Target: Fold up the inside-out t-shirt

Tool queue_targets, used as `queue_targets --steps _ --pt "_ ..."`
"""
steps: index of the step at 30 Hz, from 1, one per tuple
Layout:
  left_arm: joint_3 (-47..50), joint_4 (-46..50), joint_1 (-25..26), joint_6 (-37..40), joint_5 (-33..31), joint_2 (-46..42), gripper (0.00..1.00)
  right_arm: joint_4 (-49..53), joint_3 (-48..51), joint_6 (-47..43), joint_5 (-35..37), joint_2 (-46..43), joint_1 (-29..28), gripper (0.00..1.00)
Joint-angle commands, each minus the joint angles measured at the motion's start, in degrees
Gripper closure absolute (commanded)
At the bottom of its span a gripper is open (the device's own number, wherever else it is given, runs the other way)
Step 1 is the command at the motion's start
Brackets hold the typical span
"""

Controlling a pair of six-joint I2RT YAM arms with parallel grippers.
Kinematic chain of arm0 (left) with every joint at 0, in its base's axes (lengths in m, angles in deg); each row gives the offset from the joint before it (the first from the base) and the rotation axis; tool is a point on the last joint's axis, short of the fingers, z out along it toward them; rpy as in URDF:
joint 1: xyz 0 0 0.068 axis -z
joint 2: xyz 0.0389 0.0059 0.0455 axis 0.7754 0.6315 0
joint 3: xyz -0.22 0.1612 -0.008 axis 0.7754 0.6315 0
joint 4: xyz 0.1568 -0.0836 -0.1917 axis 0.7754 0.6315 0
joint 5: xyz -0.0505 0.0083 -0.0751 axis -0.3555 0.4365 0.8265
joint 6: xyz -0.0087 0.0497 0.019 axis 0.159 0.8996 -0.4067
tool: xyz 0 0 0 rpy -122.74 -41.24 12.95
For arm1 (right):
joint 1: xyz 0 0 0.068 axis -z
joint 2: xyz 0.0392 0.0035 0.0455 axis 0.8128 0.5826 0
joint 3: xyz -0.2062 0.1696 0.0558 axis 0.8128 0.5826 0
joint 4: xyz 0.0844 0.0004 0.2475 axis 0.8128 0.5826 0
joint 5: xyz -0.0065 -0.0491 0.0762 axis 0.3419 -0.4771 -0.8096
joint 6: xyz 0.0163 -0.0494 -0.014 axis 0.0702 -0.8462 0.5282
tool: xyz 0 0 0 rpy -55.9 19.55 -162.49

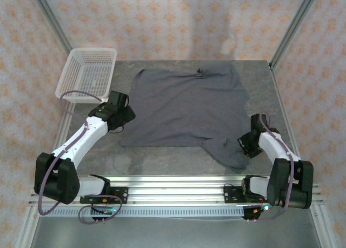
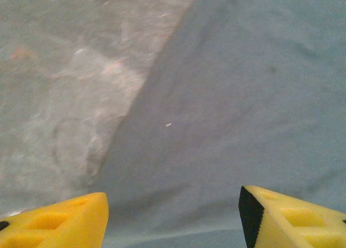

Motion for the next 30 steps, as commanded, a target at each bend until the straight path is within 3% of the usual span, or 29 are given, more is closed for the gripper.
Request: queue_targets --steps 1,6,14,25,30 --pt "0.9 12.0 -1.7 -7.4 -3.8 0.3 0.36 4.1 -4.2 -0.4 3.9 -4.4 0.2 1.00" --pt "4.6 16.6 -2.8 -10.7 -0.3 1.0 0.39 4.3 -3.1 0.4 3.2 -7.6 0.1 1.00" --pt "9.3 13.0 -3.1 -13.5 3.3 1.8 0.52 1.0 -2.6 0.3 0.2 -5.2 0.1 1.00" --pt "13.1 4.1 -3.9 -15.8 6.6 3.6 0.50 1.4 -2.7 -0.6 0.2 -5.7 0.2 1.00" --pt "14.1 1.3 -4.1 -16.4 7.1 4.1 0.57 1.5 -2.5 -0.6 0.1 -6.0 0.2 1.00"
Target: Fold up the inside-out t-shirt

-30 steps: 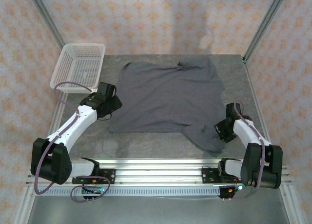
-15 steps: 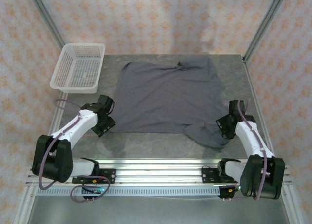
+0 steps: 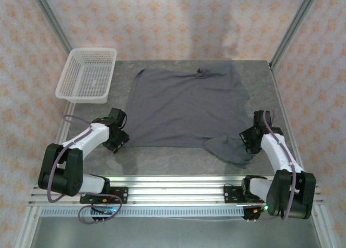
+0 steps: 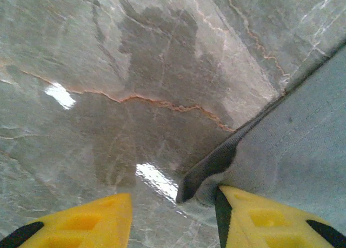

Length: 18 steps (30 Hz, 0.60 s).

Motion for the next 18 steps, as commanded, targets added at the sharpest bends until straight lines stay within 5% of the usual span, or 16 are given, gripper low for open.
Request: queue_targets --steps 1,12,18 --pt "0.9 -2.6 -0.4 -1.8 -0.3 -0.1 0.59 0.3 0.1 -0.4 0.1 -0.9 0.2 1.00" --pt "3.4 -7.1 -0.9 -3.9 0.0 -1.3 0.70 0.1 0.4 -0.1 -0.1 -0.7 0.2 1.00" --pt "3.4 -5.4 -1.0 -3.6 -0.3 -1.0 1.00 1.3 0.5 -0.3 1.4 -1.0 0.2 1.00"
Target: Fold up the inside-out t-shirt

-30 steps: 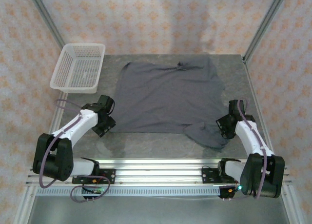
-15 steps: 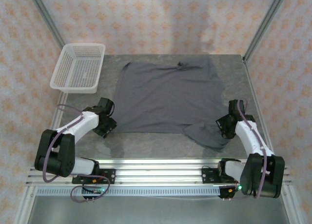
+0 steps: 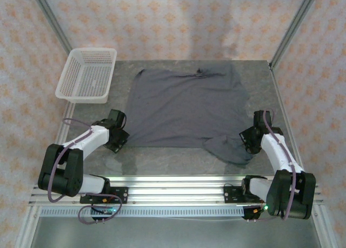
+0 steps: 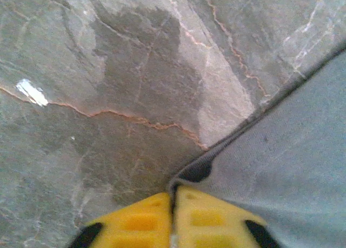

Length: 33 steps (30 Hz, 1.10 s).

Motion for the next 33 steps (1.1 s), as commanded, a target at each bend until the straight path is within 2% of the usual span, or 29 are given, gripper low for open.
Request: queue_targets --steps 1,6,9,13,19,24,29,33 --pt "0.4 3.4 -0.5 0.2 -1.9 -1.3 1.00 2.4 0.5 -0.3 3.0 -1.1 0.2 1.00" --pt "2.0 11.9 -0.5 1.0 -4.8 -6.4 1.00 7.8 3.5 -0.1 11.2 -6.2 0.1 1.00" --pt "3.8 12.6 -0.5 0.5 -4.2 -8.3 1.00 8.7 5.8 1.2 13.8 -10.0 0.2 1.00" --pt "3.1 10.0 -0.5 0.9 -2.3 -10.0 1.00 8.6 5.2 0.8 13.4 -10.4 0.1 1.00" --pt "-6.2 6.8 -0.4 5.5 -1.1 -9.7 1.00 5.9 -1.1 -0.5 9.9 -6.8 0.2 1.00" --pt "-15.3 7.2 -0.5 9.8 -3.9 -3.1 1.00 2.2 -8.5 -2.2 9.8 0.2 0.2 1.00" --pt "-20.8 4.1 -0.5 11.7 -1.2 5.0 1.00 -1.3 -13.8 -3.6 9.8 7.8 0.1 1.00" --pt "-22.6 3.1 -0.5 12.3 -2.1 7.4 1.00 -3.3 -14.8 -4.4 9.2 11.2 0.2 1.00"
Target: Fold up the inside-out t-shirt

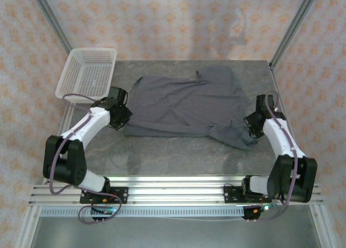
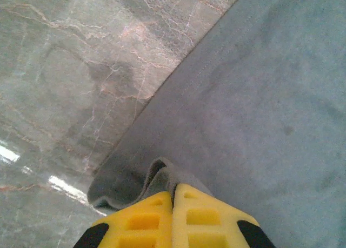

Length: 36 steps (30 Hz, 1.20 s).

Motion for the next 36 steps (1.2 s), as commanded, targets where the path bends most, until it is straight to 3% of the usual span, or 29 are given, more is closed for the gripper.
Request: queue_targets --steps 1,11,17,34,36 --pt "-2.2 -0.9 -0.5 2.0 -2.3 0.4 1.00 -2.2 -1.4 -1.7 0.9 1.9 0.1 1.00" --pt "-6.9 -3.0 -0.6 5.5 -3.4 6.4 1.00 -5.6 -3.0 -1.2 1.8 5.6 0.2 1.00" --pt "-6.2 -4.2 -1.3 3.9 -6.1 9.9 1.00 -7.7 -4.3 -0.7 1.6 8.7 0.2 1.00" --pt "-5.3 -8.2 -2.4 1.8 -4.2 16.9 1.00 -11.5 -10.5 -1.3 -2.4 23.5 0.2 1.00" --pt "-5.1 -8.8 -2.4 1.9 -4.0 16.8 1.00 -10.0 -12.1 -2.8 -4.1 25.0 0.2 0.94"
